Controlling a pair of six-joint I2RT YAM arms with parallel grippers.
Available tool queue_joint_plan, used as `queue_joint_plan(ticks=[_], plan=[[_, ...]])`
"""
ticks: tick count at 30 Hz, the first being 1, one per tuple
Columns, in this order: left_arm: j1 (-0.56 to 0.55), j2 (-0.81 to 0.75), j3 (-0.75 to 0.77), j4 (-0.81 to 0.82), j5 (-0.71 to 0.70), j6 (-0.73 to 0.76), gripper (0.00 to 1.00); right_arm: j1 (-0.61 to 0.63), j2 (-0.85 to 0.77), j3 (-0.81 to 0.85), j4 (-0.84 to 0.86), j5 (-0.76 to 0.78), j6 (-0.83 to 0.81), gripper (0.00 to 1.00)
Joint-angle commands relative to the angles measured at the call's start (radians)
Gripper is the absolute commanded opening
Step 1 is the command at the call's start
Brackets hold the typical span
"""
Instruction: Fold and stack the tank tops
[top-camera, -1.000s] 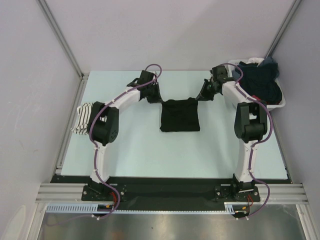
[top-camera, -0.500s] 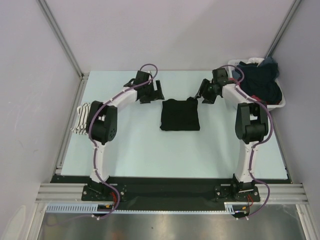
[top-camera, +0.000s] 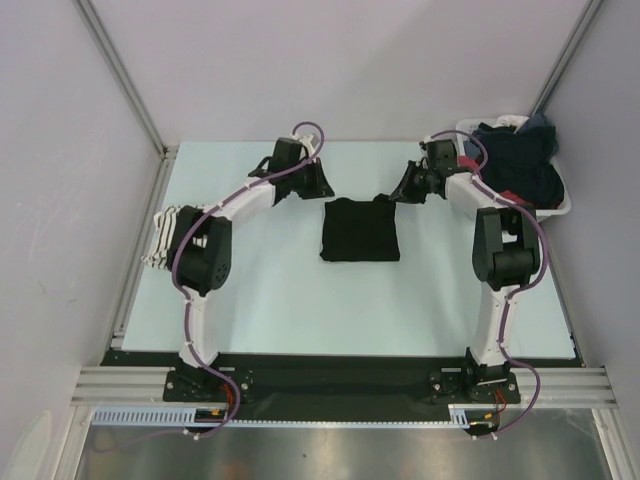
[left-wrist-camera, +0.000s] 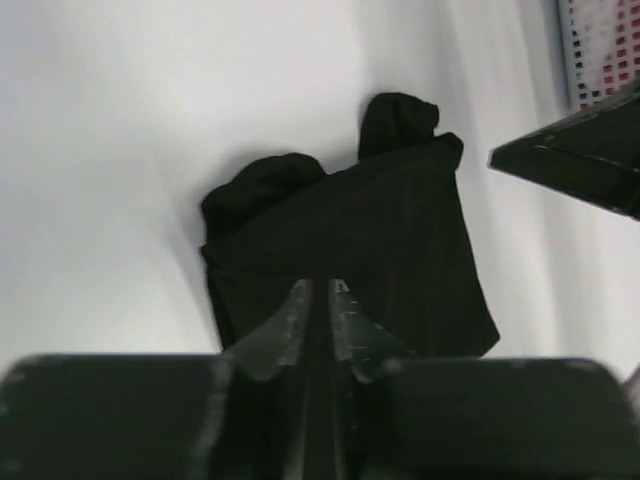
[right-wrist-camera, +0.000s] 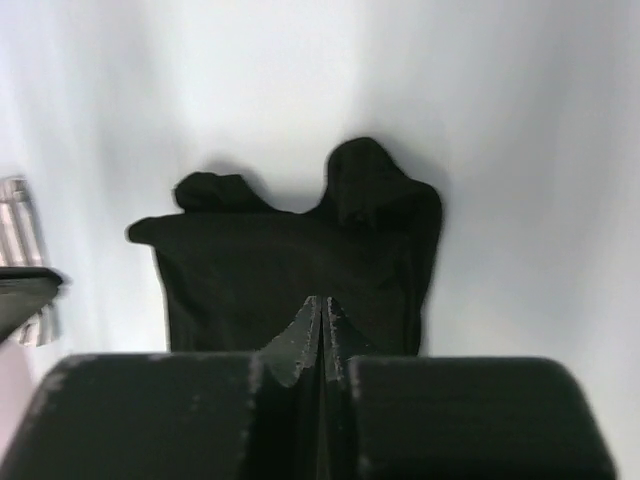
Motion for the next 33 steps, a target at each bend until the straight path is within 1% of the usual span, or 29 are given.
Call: queue_joint_plan(ticks=[1,2,4,5,8,11,17,20,22,24,25,26,27,28,29,30,31,32,33], plan=[[-0.016,0.047,0.019,0.096,0.152,-0.042,0.12,0.003,0.042,-0.005,0.1,-0.171,0.044,0.0],[-0.019,0.062,0.016,0.116,0.183,-0.075,0.05,0.001,0.06,-0.013,0.156,-0.212,0.059,0.0],[-0.018,0.087,0.019,0.146,0.206,-0.102,0.02,-0.005,0.082,-0.033,0.212,-0.297,0.099,0.0],[-0.016,0.12,0.046,0.144,0.209,-0.114,0.0,-0.006,0.099,-0.034,0.242,-0.307,0.126,0.0],[-0.01,0.162,0.068,0.163,0.194,-0.128,0.0,-0.009,0.129,-0.016,0.262,-0.313,0.14,0.0],[0.007,0.209,0.073,0.203,0.155,-0.154,0.0,-0.022,0.189,0.022,0.281,-0.328,0.163,0.0],[0.042,0.317,0.12,0.225,0.131,-0.203,0.0,-0.043,0.313,0.087,0.33,-0.33,0.226,0.0],[0.068,0.329,0.105,0.269,0.125,-0.241,0.0,-0.058,0.343,0.088,0.386,-0.35,0.266,0.0],[0.08,0.328,0.105,0.283,0.149,-0.255,0.01,-0.059,0.332,0.082,0.382,-0.355,0.256,0.0],[0.076,0.288,0.103,0.263,0.136,-0.225,0.02,-0.051,0.283,0.064,0.371,-0.332,0.228,0.0],[0.071,0.262,0.09,0.25,0.117,-0.209,0.03,-0.045,0.26,0.059,0.338,-0.324,0.214,0.0],[0.067,0.198,0.073,0.245,0.09,-0.182,0.07,-0.043,0.239,0.047,0.329,-0.321,0.193,0.0],[0.059,0.164,0.033,0.243,0.083,-0.171,0.09,-0.043,0.188,0.009,0.338,-0.327,0.191,0.01],[0.056,0.128,0.007,0.243,0.08,-0.163,0.11,-0.042,0.162,-0.023,0.351,-0.332,0.193,0.01],[0.053,0.055,-0.022,0.249,0.091,-0.159,0.14,-0.04,0.134,-0.054,0.411,-0.344,0.209,0.01],[0.044,0.02,-0.089,0.262,0.097,-0.157,0.15,-0.037,0.072,-0.089,0.446,-0.383,0.219,0.01],[0.038,-0.019,-0.125,0.274,0.1,-0.154,0.15,-0.034,0.042,-0.172,0.478,-0.4,0.228,0.02],[0.028,-0.089,-0.159,0.275,0.1,-0.146,0.15,-0.023,0.007,-0.203,0.512,-0.411,0.228,0.02],[0.006,-0.123,-0.226,0.278,0.102,-0.14,0.15,-0.017,-0.051,-0.238,0.516,-0.42,0.219,0.02]])
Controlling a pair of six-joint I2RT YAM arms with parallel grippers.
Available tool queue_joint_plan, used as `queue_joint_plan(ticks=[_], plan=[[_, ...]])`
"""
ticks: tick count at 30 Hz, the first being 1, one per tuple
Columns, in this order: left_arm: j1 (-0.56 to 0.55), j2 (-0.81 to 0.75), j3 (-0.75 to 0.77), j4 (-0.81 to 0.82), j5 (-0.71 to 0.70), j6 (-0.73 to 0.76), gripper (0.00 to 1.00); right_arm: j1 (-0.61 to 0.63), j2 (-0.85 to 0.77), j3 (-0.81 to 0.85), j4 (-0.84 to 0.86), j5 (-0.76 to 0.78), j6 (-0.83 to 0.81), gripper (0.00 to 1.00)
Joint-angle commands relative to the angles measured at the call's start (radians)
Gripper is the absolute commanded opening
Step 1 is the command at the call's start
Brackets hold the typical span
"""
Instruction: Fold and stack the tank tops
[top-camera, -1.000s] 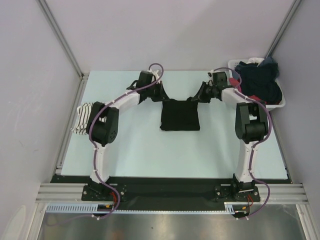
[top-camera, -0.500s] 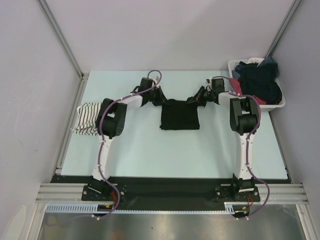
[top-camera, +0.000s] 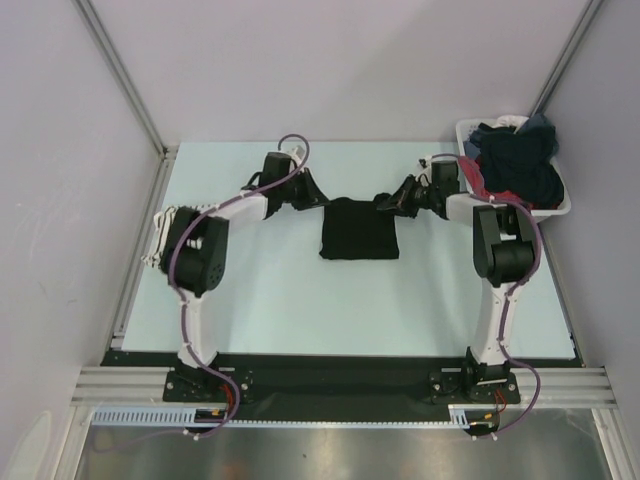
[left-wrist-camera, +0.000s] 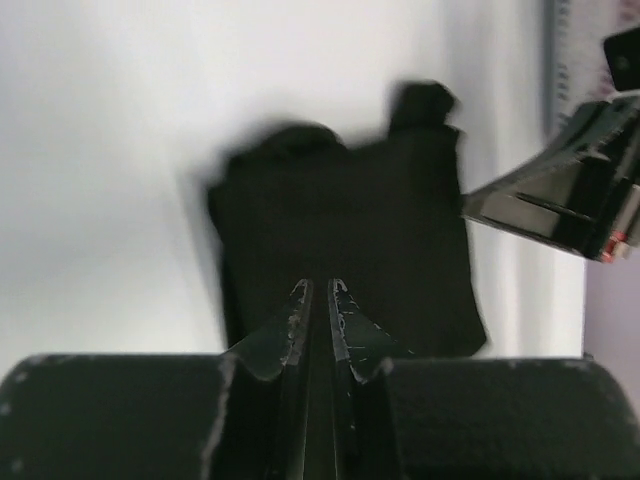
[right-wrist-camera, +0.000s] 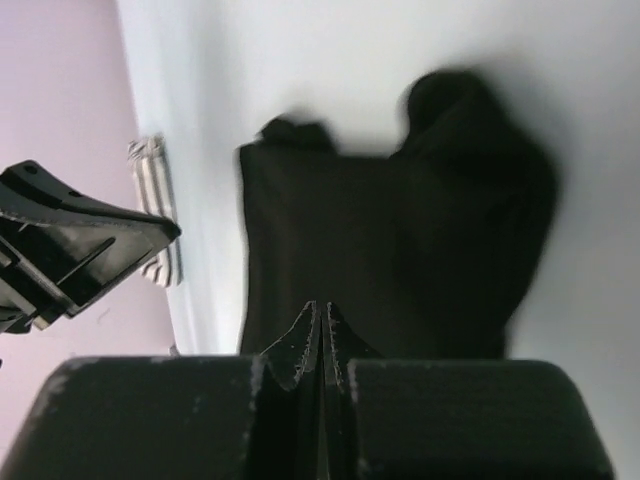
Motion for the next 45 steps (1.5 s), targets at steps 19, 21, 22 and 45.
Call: queue_joint_plan(ticks=[19,21,22,45], plan=[[-0.151,-0.204,-0.484,0.265,0.075,-0.075,0.09,0.053,-0.168,-0.524,0.333,-0.15,0.032,0.0],[-0.128,-0.193,-0.496,0.237,0.038,-0.058,0.08,0.037,-0.123,-0.511,0.3,-0.121,0.037,0.0],[-0.121,-0.202,-0.505,0.234,0.027,-0.05,0.07,0.03,-0.12,-0.514,0.287,-0.112,0.036,0.0],[-0.146,-0.446,-0.438,-0.064,-0.359,0.088,0.78,0.055,-0.443,-0.344,-0.249,0.485,-0.198,0.66]])
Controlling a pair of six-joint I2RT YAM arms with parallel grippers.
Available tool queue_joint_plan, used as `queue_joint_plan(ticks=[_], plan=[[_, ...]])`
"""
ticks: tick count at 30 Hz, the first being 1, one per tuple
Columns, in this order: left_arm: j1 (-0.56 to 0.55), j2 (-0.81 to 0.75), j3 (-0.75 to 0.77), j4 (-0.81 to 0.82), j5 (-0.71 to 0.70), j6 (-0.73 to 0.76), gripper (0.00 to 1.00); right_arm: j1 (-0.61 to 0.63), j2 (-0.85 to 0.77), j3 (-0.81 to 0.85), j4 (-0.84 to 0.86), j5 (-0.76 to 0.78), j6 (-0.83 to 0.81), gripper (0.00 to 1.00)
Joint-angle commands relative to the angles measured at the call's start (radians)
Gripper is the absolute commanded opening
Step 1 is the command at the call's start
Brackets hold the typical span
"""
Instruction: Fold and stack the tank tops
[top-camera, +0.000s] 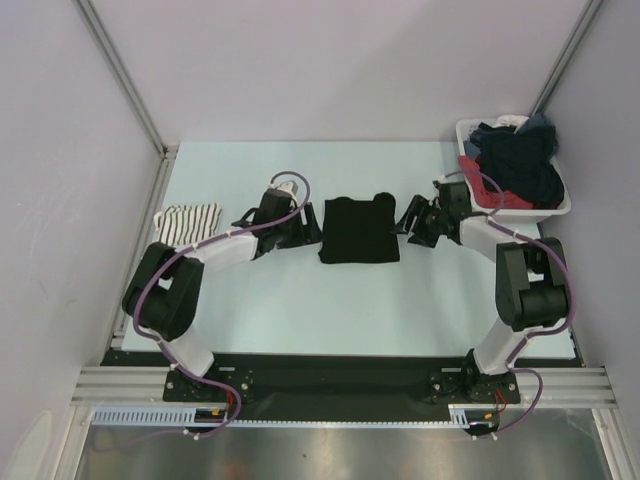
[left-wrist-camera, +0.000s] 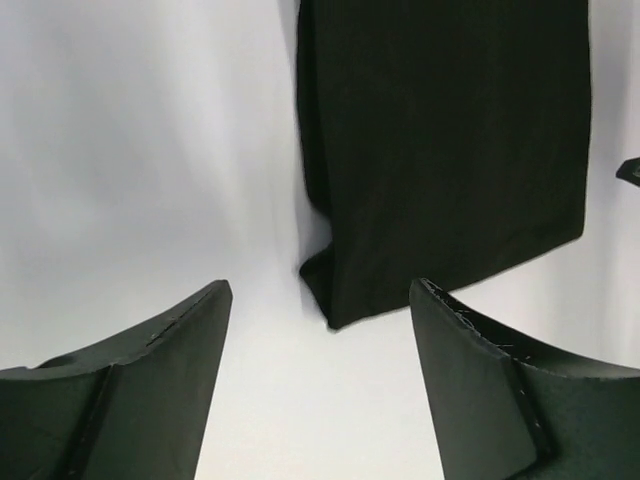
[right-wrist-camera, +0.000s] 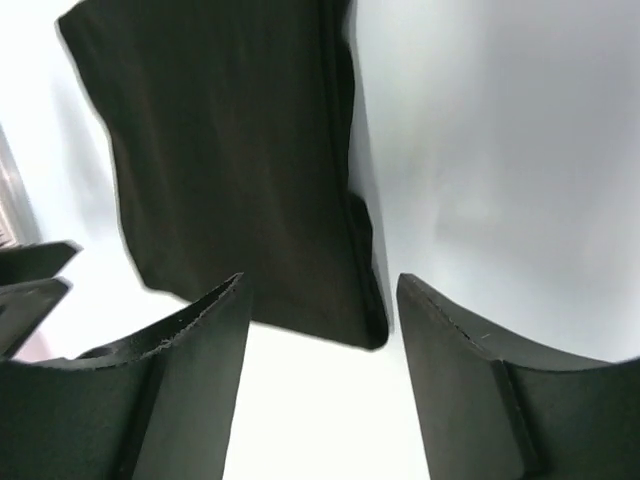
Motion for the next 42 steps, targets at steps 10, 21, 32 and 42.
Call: queue_joint_plan(ticks=[10,21,32,42], plan=[[-0.022,0.19,0.283,-0.12,-0.096,0.053,0.76,0.088,0.226,0.368,-0.251,0.302,-0.12,0.6],[0.053,0.032,0.352,-0.489,-0.611,0.164,0.77,0.103,0.127,0.243,-0.148,0.283,-0.092,0.56],[0.284,-0.051,0.275,-0.54,-0.766,0.188,0.79,0.12,0.147,0.224,-0.118,0.231,-0.081,0.55],[0.324,0.062,0.248,-0.492,-0.8,0.248,0.68,0.119,0.15,0.226,-0.127,0.259,-0.091,0.55]])
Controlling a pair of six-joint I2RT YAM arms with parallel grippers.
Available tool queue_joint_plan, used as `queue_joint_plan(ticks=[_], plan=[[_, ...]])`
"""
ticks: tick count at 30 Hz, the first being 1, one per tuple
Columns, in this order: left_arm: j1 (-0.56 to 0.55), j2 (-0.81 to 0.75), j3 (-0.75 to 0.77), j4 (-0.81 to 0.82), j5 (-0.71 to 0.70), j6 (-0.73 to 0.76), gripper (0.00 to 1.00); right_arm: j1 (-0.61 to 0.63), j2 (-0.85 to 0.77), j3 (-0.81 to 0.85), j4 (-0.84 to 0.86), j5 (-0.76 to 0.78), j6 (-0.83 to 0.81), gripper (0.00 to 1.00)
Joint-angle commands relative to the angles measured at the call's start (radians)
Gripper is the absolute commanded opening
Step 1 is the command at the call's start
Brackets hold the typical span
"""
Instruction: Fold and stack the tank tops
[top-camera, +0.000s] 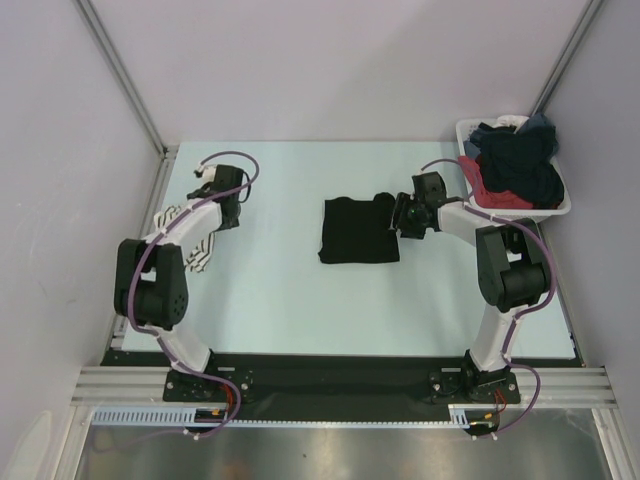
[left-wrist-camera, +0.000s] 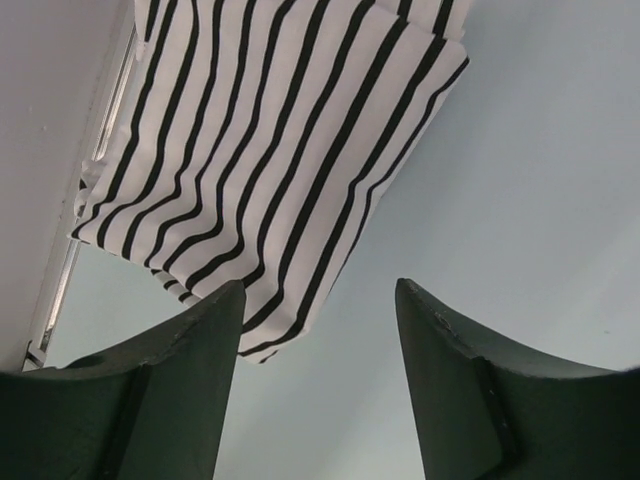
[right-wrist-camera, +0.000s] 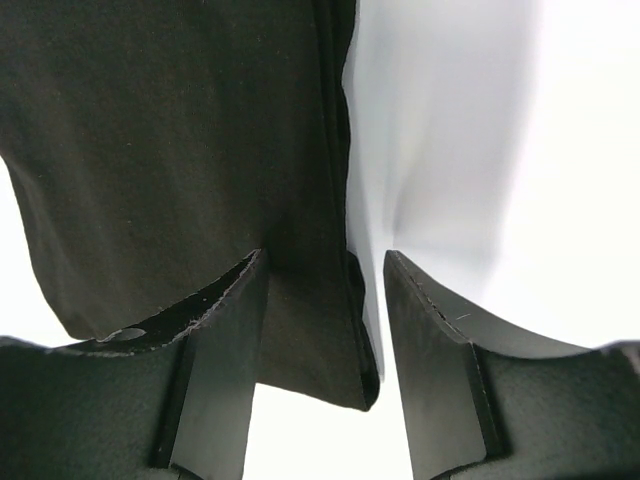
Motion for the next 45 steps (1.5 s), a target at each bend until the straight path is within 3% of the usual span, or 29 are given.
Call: queue_joint_plan(ticks=[1,8,15,20,21,22,27,39,45], plan=[[0.012,0.04,-0.012,0.029,-0.045,0.052,0.67,0.0,-0.023,-0.005,0.022,0.006,0.0,0.55],[0.041,0.133,0.01,0.031,0.05,0.072,0.5,-0.005,-0.02,-0.007,0.019,0.007,0.001,0.55],[0.043,0.193,0.04,0.009,0.081,0.065,0.43,-0.011,-0.017,-0.01,0.022,0.007,0.001,0.54],[0.044,0.209,0.054,0.004,0.108,0.068,0.17,-0.014,-0.011,-0.01,0.022,0.005,0.003,0.54],[0.044,0.203,0.054,0.006,0.111,0.068,0.04,-0.015,-0.013,-0.01,0.022,0.007,0.003,0.54],[0.044,0.201,0.053,0.006,0.115,0.068,0.0,-0.017,-0.013,-0.012,0.023,0.004,0.003,0.54],[0.03,0.149,0.025,0.024,0.157,0.066,0.0,-0.018,0.0,-0.012,0.023,-0.002,0.008,0.53],[-0.313,0.106,0.016,0.075,0.202,-0.085,0.01,-0.028,-0.02,-0.033,0.037,0.018,0.017,0.53],[-0.492,0.037,-0.007,0.12,0.191,-0.144,0.16,-0.028,-0.049,-0.048,0.048,0.042,0.018,0.53]])
